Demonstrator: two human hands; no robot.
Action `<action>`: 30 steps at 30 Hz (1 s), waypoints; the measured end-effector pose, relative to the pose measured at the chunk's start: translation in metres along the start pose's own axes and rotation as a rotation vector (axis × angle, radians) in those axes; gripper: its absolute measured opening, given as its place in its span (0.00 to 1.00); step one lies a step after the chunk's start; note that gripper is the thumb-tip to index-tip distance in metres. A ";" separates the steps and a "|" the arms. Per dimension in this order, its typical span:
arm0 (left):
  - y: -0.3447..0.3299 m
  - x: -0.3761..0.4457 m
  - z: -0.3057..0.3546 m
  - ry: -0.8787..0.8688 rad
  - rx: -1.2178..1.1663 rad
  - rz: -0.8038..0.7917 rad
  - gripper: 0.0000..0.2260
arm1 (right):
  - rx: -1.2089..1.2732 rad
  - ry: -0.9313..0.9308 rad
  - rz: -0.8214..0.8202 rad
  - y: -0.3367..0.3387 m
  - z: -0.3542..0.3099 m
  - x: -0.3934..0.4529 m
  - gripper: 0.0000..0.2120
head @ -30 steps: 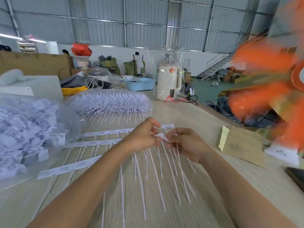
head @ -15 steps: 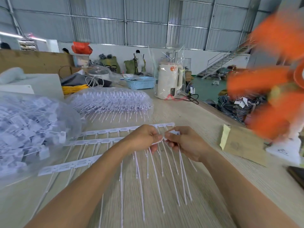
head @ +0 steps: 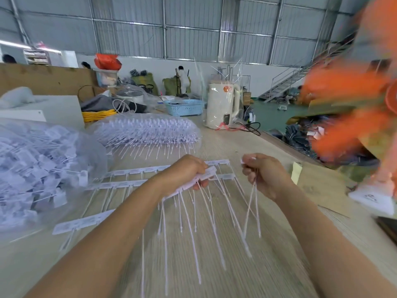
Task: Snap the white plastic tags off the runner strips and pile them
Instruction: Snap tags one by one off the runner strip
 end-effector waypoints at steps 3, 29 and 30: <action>-0.004 0.001 -0.003 -0.001 0.199 -0.043 0.15 | 0.068 -0.150 -0.102 -0.007 0.005 -0.003 0.06; 0.000 0.002 -0.007 0.014 0.093 0.023 0.15 | -0.462 0.293 -0.283 -0.042 0.012 -0.026 0.04; 0.000 0.002 -0.007 0.061 0.032 0.009 0.14 | -0.506 0.348 -0.275 -0.043 0.009 -0.027 0.02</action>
Point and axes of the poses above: each hand's wrist, its own x-axis towards the middle knuckle, its own y-axis out of the back of the hand, z = x × y, the point moved 4 cm from there along x, towards the middle knuckle, and after that the axes turned 3 degrees about z, right-handed, at the moved point
